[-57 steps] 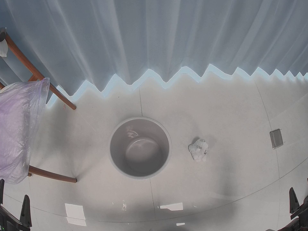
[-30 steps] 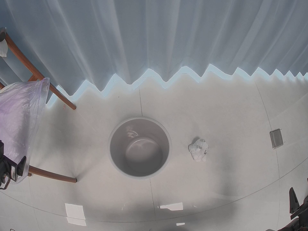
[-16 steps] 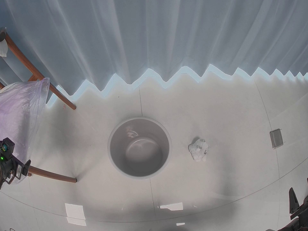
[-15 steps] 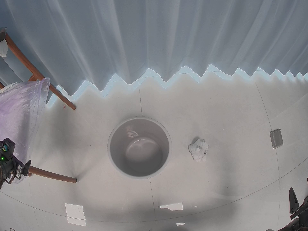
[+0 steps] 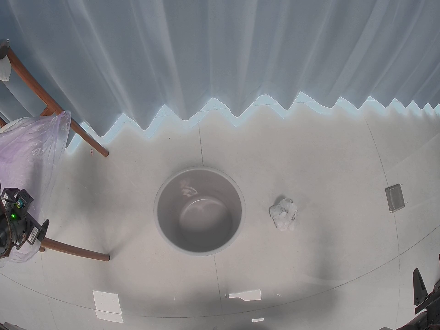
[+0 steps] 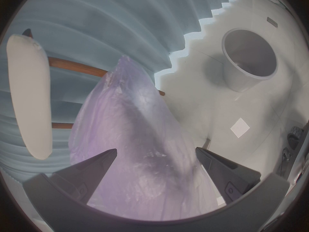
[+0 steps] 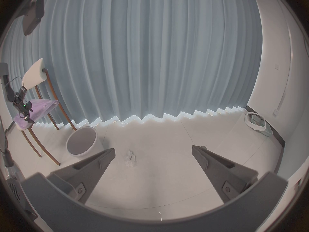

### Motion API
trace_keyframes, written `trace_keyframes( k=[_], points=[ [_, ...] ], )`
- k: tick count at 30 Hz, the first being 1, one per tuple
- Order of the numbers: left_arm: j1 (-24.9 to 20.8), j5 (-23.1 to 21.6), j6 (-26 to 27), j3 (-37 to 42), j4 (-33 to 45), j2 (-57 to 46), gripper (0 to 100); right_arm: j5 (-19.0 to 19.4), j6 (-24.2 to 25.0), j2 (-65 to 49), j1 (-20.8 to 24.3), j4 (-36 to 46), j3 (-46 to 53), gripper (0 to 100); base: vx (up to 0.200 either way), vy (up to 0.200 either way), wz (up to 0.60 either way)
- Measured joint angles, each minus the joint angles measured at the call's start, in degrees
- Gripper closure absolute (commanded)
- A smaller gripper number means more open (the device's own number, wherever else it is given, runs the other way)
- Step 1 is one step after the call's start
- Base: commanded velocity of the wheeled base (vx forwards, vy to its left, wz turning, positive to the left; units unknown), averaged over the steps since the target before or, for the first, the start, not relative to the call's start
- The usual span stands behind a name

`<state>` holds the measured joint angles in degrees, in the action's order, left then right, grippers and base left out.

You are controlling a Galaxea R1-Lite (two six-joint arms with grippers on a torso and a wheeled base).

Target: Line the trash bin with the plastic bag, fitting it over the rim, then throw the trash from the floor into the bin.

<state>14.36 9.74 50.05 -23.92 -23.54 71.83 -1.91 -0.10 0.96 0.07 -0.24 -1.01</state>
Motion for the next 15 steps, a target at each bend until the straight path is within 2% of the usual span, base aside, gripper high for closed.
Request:
trace_keyframes(
  k=[15],
  points=[
    [-1.79, -0.04, 4.33, 0.63, -1.78, 4.06, 0, -0.02, 0.02, 0.0, 0.11, 0.02, 0.0, 0, 0.0, 0.0, 0.0]
  ],
)
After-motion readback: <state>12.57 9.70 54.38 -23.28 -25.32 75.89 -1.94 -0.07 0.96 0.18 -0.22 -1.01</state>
